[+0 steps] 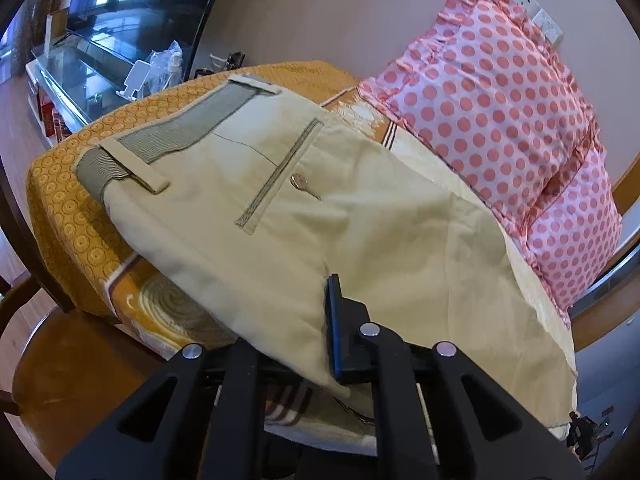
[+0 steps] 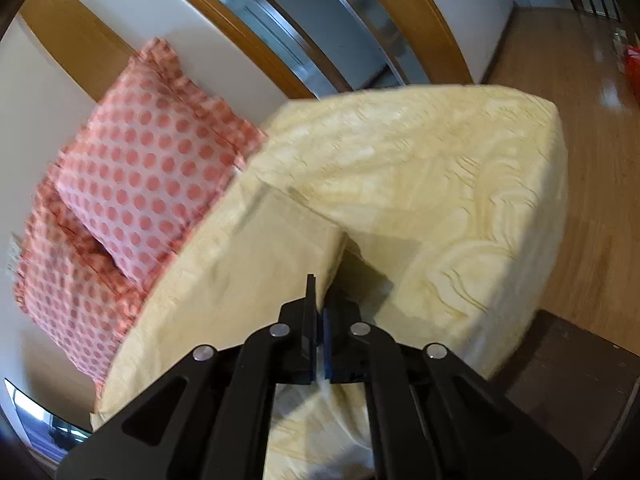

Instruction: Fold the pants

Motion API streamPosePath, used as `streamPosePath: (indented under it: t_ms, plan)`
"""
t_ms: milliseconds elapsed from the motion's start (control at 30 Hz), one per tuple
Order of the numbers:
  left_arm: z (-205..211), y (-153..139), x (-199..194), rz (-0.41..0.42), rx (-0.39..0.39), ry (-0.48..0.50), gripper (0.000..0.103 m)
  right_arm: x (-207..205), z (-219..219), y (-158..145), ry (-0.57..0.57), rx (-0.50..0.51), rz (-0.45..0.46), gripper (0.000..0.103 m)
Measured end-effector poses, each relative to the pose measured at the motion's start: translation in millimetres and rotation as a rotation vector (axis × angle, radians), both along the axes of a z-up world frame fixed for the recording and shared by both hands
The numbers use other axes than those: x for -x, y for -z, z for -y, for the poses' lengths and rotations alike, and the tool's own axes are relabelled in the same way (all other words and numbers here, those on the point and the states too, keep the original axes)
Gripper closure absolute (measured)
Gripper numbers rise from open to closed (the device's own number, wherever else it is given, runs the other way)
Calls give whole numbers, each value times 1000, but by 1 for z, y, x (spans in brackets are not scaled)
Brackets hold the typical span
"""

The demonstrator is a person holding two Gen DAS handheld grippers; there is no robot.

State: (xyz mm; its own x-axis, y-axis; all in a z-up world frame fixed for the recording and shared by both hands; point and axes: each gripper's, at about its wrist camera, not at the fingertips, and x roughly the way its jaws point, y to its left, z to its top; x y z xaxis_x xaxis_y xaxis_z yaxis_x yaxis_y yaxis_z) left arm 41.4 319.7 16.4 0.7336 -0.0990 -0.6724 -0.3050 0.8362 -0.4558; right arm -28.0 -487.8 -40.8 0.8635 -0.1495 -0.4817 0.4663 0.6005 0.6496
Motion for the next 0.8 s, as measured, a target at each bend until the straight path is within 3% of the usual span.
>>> streamPosePath:
  t_ms: [133, 200, 267, 333, 500, 567, 600, 633, 667, 700, 733, 800]
  plan:
    - [6, 3, 9, 24, -46, -4, 93, -7, -7, 2, -14, 59, -67, 95]
    - [6, 2, 20, 41, -28, -14, 90, 3, -9, 0, -1, 50, -45, 84]
    - [6, 0, 36, 48, -17, -29, 85, 13, -12, -6, 33, 73, -25, 56]
    - [7, -7, 49, 58, -49, -52, 81, 19, -16, -13, 106, 159, -71, 47]
    - [18, -31, 60, 115, -179, -115, 79, 6, -20, -6, 104, 219, -100, 50]
    - [35, -42, 53, 139, -269, -127, 76, 3, -33, -3, 76, 245, -86, 51]
    - [40, -46, 50, 157, -295, -137, 72, 1, -39, -2, 53, 252, -73, 54]
    - [45, -51, 50, 184, -317, -157, 62, -1, -45, 0, 15, 245, -55, 66]
    - [48, -55, 53, 222, -341, -184, 52, -2, -49, 2, -11, 238, -37, 70]
    - [51, -59, 58, 261, -369, -225, 33, -2, -53, 3, -10, 245, -26, 70]
    - [52, -64, 64, 301, -400, -266, 25, -2, -55, 4, -11, 248, -15, 75]
    - [53, -69, 71, 342, -425, -303, 23, -1, -52, 6, 10, 231, 2, 85]
